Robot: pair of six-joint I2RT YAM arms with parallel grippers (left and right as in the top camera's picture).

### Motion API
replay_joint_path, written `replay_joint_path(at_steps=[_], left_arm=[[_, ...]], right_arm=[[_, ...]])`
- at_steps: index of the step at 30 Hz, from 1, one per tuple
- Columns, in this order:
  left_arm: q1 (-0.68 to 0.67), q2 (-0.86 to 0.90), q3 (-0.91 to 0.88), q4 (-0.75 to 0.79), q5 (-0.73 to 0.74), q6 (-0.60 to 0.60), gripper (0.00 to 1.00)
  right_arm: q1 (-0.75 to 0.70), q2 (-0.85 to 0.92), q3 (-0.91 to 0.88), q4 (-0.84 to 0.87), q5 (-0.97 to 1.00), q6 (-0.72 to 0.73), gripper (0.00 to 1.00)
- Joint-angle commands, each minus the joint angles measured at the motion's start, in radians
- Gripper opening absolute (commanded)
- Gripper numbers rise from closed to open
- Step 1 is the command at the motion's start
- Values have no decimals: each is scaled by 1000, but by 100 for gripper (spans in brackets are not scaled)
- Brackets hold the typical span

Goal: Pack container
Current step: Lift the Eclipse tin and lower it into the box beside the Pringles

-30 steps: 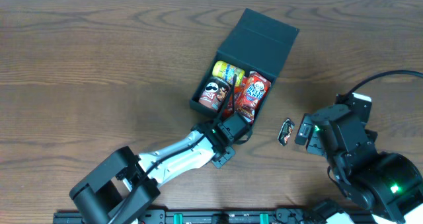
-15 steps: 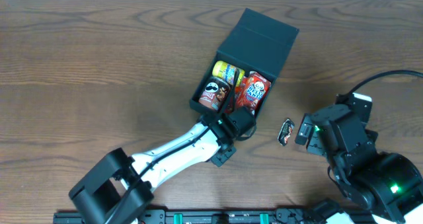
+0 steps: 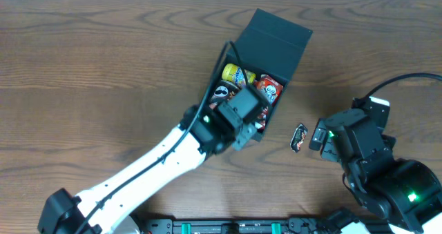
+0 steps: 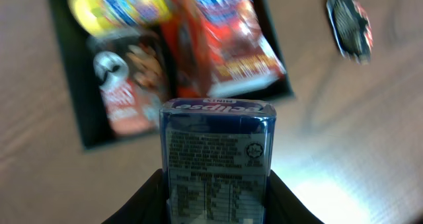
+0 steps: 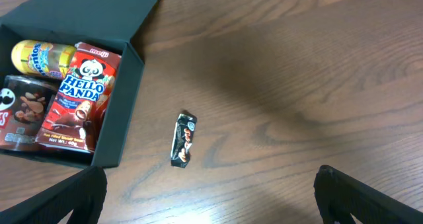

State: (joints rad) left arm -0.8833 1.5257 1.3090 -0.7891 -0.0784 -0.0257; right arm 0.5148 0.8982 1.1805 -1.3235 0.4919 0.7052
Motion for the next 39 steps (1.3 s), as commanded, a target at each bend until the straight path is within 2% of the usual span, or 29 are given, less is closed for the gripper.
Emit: replay_joint_path(at_steps=[1,9,20,26,28,33,37,39], left_arm=[[58,52,39,29,-24,23,6],[151,171,46,150,51,90,6],[150,296,46,200,53,90,6],[150,307,46,220,53,90,7],[150,307,46,227,53,90,19],[150,307,46,233,52,90,36],[150,307,46,241,53,90,49],[150,307,46,241,53,90,50]], right_arm=[[9,-3,-6,0,28,24,99],[9,-3,-6,-1,27,24,99],[9,-3,-6,-5,27,24,99],[9,-3,-6,-5,27,24,99],[9,-3,-6,-5,27,24,99],[9,-3,-6,-5,20,24,99],[10,-3,-6,-7,15,24,99],[9,-3,-6,-10,16,24,99]])
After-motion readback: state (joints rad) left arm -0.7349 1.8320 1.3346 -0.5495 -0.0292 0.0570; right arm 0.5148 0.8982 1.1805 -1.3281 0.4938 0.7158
